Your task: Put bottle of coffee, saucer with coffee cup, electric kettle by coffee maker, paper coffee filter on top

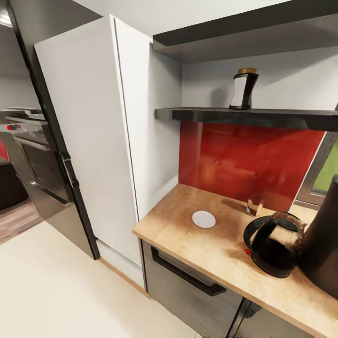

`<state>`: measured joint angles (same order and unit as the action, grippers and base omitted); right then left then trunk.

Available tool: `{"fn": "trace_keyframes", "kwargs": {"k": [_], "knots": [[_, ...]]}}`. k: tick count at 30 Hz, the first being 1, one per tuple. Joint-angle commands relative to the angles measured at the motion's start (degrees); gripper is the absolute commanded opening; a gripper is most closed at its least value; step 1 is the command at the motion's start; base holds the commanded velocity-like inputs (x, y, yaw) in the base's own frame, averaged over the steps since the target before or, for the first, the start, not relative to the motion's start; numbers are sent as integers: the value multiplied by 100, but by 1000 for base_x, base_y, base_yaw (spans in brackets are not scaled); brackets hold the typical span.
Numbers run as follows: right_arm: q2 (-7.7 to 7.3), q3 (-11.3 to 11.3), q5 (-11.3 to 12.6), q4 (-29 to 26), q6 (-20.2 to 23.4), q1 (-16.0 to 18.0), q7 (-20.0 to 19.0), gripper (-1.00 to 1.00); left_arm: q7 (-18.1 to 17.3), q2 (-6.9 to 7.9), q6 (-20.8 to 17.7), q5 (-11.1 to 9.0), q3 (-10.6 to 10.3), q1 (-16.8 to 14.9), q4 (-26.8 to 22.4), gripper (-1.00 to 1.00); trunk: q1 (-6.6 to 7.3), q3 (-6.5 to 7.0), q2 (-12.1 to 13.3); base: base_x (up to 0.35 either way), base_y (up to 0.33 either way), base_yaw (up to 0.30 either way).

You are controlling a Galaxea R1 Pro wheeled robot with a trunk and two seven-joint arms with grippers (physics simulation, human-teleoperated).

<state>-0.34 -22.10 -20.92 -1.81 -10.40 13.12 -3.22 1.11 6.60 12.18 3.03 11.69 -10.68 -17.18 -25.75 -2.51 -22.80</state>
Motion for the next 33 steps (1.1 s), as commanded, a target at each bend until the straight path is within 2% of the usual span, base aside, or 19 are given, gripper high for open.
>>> {"fn": "trace_keyframes", "kwargs": {"k": [1,18,33], "knots": [[-1,-49,-35,5,-19,6,-21,100,12,-1,21,25,17,-4,4,100,-3,-13,-12,0,210,-266],[1,-49,-35,5,-22,6,-21,100,12,-4,21,4,21,-5,4,100,-3,-13,-12,0,271,-265],[1,-49,-35,5,-22,6,-21,100,12,-2,21,5,20,-5,4,100,-3,-13,-12,0,34,-265]]}}
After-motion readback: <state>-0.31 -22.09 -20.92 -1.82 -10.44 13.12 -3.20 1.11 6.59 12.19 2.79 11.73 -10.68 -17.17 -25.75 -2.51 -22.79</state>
